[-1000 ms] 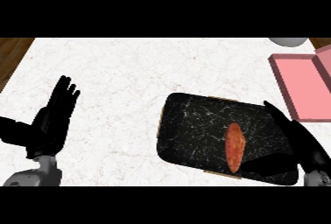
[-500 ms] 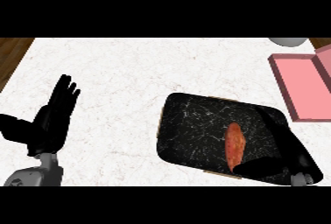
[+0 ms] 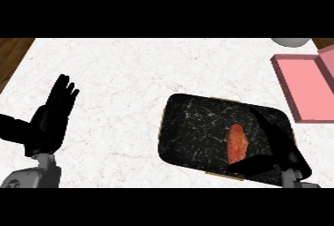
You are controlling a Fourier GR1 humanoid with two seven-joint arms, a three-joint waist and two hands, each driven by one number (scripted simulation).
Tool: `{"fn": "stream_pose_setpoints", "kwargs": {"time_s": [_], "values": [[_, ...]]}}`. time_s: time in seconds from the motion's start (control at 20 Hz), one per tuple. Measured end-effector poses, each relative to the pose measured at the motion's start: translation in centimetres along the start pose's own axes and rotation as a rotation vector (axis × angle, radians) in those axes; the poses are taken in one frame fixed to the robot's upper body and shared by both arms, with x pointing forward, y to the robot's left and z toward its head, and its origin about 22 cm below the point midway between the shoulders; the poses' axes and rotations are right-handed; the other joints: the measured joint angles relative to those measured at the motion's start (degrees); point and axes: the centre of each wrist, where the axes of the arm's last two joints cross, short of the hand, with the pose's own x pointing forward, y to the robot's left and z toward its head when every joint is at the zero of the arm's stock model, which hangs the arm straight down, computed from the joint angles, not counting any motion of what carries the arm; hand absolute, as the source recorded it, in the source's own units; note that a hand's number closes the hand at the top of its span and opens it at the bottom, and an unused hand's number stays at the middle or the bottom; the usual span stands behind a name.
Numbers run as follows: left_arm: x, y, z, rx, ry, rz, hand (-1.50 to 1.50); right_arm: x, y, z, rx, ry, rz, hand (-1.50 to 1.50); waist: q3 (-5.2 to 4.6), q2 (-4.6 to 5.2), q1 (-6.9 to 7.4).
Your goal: Pick the sweet potato from the tray and place it in the cardboard box
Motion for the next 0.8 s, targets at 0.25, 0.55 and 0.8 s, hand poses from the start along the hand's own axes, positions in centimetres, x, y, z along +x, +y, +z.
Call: {"fn": "stream_pose_setpoints", "kwargs": {"time_s": [0.25, 0.55, 0.8], "values": [[0.4, -0.6, 0.3, -0.007, 0.002, 0.004, 0.0, -0.1, 0.5, -0.6, 0.015, 0.002, 0.009, -1.5, 0.0, 0.0, 0.02], [0.2, -0.5, 0.7, -0.005, 0.003, 0.006, 0.0, -1.0, 1.6, -0.5, 0.019, -0.009, 0.022, -1.5, 0.0, -0.01, -0.01], [0.0, -0.6, 0.5, -0.004, 0.002, 0.006, 0.0, -1.1, 1.8, -0.8, 0.005, -0.026, 0.045, 1.5, -0.06, -0.05, -0.01]]}}
